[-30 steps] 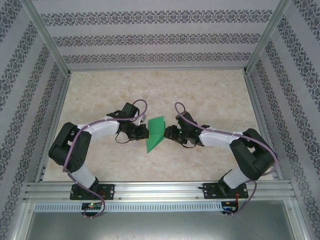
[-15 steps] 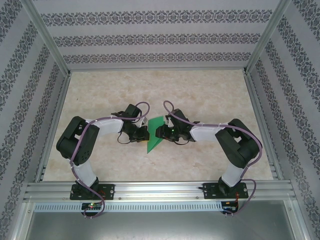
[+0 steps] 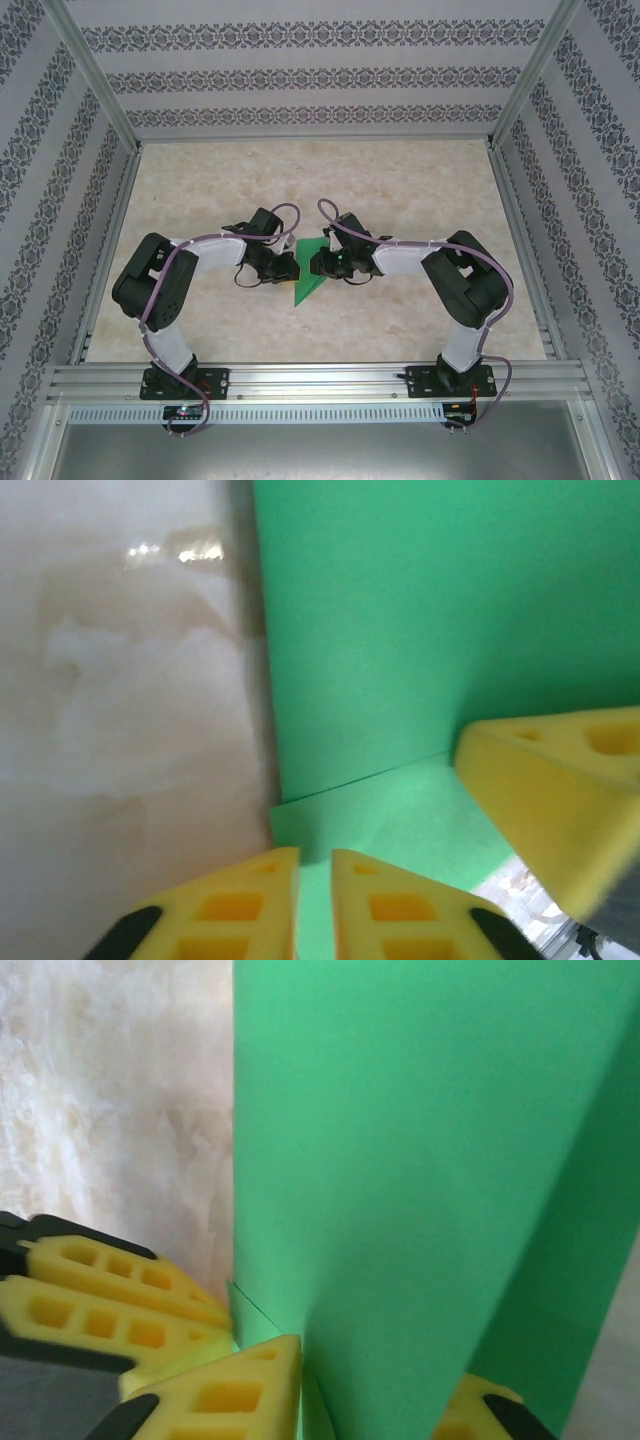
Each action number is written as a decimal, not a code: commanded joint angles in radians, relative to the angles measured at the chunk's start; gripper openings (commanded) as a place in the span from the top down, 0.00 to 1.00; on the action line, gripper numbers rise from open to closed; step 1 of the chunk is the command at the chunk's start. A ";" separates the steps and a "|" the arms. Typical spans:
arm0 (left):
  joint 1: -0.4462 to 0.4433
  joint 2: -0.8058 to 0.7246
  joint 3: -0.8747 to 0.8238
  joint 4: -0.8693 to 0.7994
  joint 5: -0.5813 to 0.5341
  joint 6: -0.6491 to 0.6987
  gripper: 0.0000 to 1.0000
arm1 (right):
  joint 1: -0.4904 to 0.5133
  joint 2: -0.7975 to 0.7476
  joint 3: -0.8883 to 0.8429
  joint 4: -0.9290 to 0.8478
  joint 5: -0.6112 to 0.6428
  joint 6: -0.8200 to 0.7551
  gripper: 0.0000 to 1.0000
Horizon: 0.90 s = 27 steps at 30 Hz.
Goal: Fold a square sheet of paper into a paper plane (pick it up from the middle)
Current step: Third fold the triangle at the center of the table, then fourth fold the wing at the center of the table.
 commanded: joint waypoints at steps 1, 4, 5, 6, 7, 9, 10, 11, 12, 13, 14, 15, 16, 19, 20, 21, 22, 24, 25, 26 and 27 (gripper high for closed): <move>-0.010 -0.096 -0.034 0.060 -0.023 0.044 0.73 | 0.018 -0.006 0.005 -0.012 0.053 0.058 0.89; -0.018 -0.168 -0.070 0.060 -0.057 0.074 0.66 | 0.037 -0.023 -0.008 0.006 0.097 0.128 0.92; -0.027 -0.192 -0.084 0.058 -0.075 0.085 0.65 | 0.045 -0.025 -0.005 -0.003 0.115 0.159 0.92; -0.038 -0.215 -0.096 0.056 -0.098 0.094 0.64 | 0.048 -0.027 -0.002 -0.013 0.127 0.184 0.92; -0.057 -0.241 -0.109 0.052 -0.131 0.104 0.63 | 0.055 -0.030 -0.002 -0.016 0.143 0.211 0.92; -0.096 -0.282 -0.133 0.051 -0.185 0.113 0.61 | 0.073 -0.047 -0.009 0.003 0.174 0.262 0.93; -0.117 -0.301 -0.146 0.054 -0.209 0.116 0.61 | 0.085 -0.057 -0.013 0.011 0.192 0.292 0.92; -0.139 -0.318 -0.161 0.056 -0.231 0.119 0.61 | 0.098 -0.068 -0.015 0.013 0.212 0.312 0.93; -0.155 -0.332 -0.174 0.058 -0.252 0.117 0.60 | 0.106 -0.080 -0.014 0.004 0.228 0.326 0.92; -0.170 -0.348 -0.190 0.064 -0.267 0.114 0.60 | 0.116 -0.095 -0.015 -0.004 0.248 0.342 0.92; -0.179 -0.363 -0.207 0.071 -0.274 0.110 0.59 | 0.125 -0.111 -0.012 -0.020 0.265 0.353 0.92; -0.183 -0.378 -0.220 0.078 -0.278 0.105 0.59 | 0.129 -0.124 -0.009 -0.040 0.278 0.362 0.92; -0.187 -0.396 -0.234 0.085 -0.279 0.101 0.58 | 0.135 -0.140 -0.009 -0.062 0.296 0.369 0.92; -0.193 -0.444 -0.259 0.091 -0.276 0.110 0.56 | 0.141 -0.172 -0.021 -0.090 0.321 0.397 0.92; -0.198 -0.459 -0.265 0.095 -0.273 0.115 0.54 | 0.142 -0.177 -0.026 -0.088 0.324 0.409 0.92; -0.203 -0.469 -0.270 0.100 -0.274 0.120 0.53 | 0.144 -0.177 -0.030 -0.085 0.325 0.418 0.92; -0.211 -0.475 -0.273 0.104 -0.278 0.126 0.52 | 0.145 -0.174 -0.032 -0.081 0.323 0.425 0.92; -0.233 -0.477 -0.274 0.104 -0.315 0.134 0.51 | 0.148 -0.169 -0.030 -0.068 0.318 0.438 0.92; -0.244 -0.473 -0.271 0.104 -0.331 0.138 0.51 | 0.148 -0.164 -0.025 -0.065 0.315 0.444 0.91; -0.257 -0.466 -0.266 0.102 -0.352 0.140 0.51 | 0.150 -0.158 -0.017 -0.066 0.313 0.444 0.91; -0.268 -0.456 -0.259 0.100 -0.370 0.140 0.50 | 0.150 -0.150 -0.008 -0.067 0.308 0.442 0.91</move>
